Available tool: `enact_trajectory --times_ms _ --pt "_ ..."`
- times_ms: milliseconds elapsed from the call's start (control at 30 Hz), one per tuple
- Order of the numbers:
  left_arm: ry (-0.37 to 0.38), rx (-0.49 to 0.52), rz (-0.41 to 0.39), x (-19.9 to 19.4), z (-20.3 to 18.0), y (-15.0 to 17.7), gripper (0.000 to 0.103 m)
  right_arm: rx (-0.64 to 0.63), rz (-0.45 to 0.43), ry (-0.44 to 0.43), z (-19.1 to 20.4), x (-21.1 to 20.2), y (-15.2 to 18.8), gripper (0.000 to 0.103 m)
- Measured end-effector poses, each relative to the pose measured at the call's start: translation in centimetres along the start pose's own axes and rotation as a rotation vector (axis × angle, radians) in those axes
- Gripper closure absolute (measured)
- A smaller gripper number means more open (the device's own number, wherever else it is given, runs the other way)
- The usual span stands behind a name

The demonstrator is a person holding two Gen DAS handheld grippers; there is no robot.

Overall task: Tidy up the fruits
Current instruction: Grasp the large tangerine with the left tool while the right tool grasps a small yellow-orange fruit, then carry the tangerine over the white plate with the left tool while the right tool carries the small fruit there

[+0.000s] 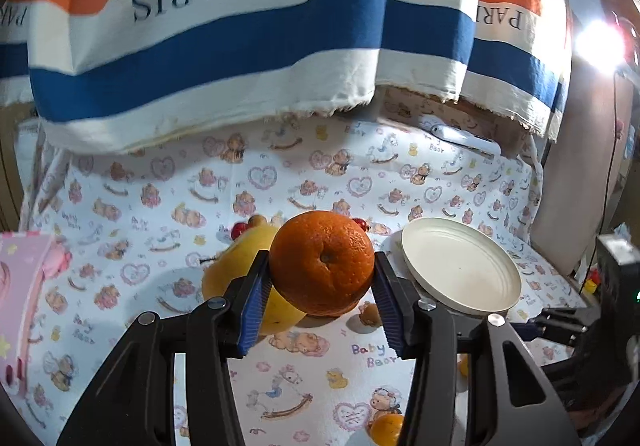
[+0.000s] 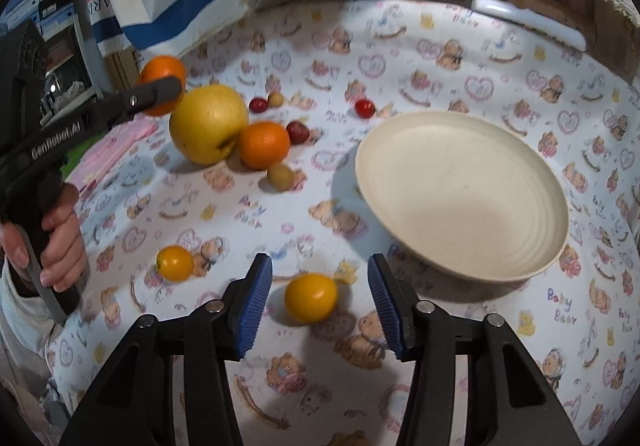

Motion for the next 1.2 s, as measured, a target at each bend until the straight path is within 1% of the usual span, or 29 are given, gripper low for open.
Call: enact_trajectory --times_ms 100,267,433,633,700,767,800,867,933,1033,1133,1200 --pt "-0.006 -0.013 0.009 0.2 0.2 0.2 0.055 -0.016 0.021 0.0 0.4 0.4 0.2 0.061" --pt "-0.02 0.005 0.004 0.1 -0.2 0.3 0.055 -0.032 0.058 -0.005 0.9 1.1 0.6 0.072" --pt "-0.037 0.028 -0.011 -0.1 -0.5 0.3 0.055 -0.026 0.038 0.021 0.7 0.9 0.5 0.072" --pt "-0.039 0.041 -0.022 -0.3 -0.7 0.2 0.055 0.039 0.0 0.025 -0.9 0.1 -0.3 0.072" --pt "-0.038 0.05 -0.028 -0.4 -0.9 0.1 0.055 0.072 -0.032 0.031 -1.6 -0.4 -0.7 0.072" --pt "-0.037 0.06 -0.033 -0.6 -1.2 0.1 0.055 0.114 -0.088 0.044 -2.7 -1.0 -1.1 0.072" --pt "-0.028 0.063 -0.038 -0.7 -1.3 0.1 0.055 0.14 -0.129 0.067 -3.4 -1.4 -1.3 0.072" --pt "-0.011 0.079 -0.041 -1.0 -2.0 0.0 0.055 0.177 -0.174 0.113 -4.6 -1.9 -1.5 0.072" --pt "0.001 0.11 -0.057 -1.4 -2.9 -0.2 0.055 0.227 -0.202 0.135 -5.9 -2.4 -2.0 0.072" --pt "-0.012 0.139 -0.086 -1.8 -3.9 -0.8 0.055 0.297 -0.24 0.152 -8.0 -3.4 -2.5 0.072" --pt "-0.035 0.174 -0.061 -1.1 -5.1 -1.8 0.055 0.31 -0.278 0.244 -9.5 -4.3 -2.9 0.072" --pt "-0.008 0.171 -0.048 -0.8 -5.8 -2.7 0.055 0.317 -0.292 0.275 -10.3 -4.5 -3.0 0.072"
Point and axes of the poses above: each gripper's, at about its wrist camera, not at the fingertips, and x roughly the way its jaws point, z to its left, y to its underside, the point moved 1 cm from there along x, roughly the way its jaws point, and after that the axes turned 14 degrees about y, right-handed, at the moved point
